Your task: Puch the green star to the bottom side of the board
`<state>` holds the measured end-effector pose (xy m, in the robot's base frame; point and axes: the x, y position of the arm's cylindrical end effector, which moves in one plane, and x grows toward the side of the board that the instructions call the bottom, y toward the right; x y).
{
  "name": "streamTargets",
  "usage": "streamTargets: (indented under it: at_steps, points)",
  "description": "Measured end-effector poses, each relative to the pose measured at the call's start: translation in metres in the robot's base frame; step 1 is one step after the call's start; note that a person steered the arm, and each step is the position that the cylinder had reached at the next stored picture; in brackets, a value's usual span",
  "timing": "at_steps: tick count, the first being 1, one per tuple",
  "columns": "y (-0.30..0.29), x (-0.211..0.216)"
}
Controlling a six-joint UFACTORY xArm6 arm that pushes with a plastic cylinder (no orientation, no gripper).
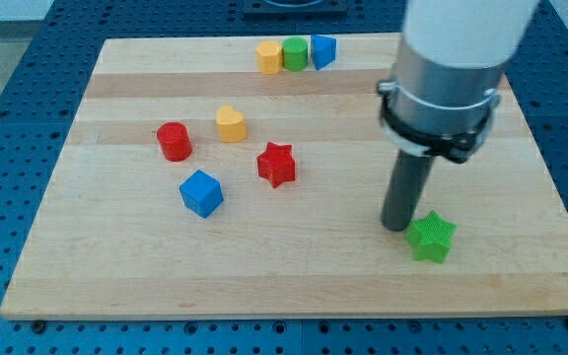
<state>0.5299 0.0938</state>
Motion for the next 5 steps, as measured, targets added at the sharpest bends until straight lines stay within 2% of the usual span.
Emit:
streamTargets:
  at_steps: [1,2,4,5]
  points:
    - [-0.002,0.023]
    - [0.028,0.035]
    - [0.0,-0.007]
    - [0.034,-0.005]
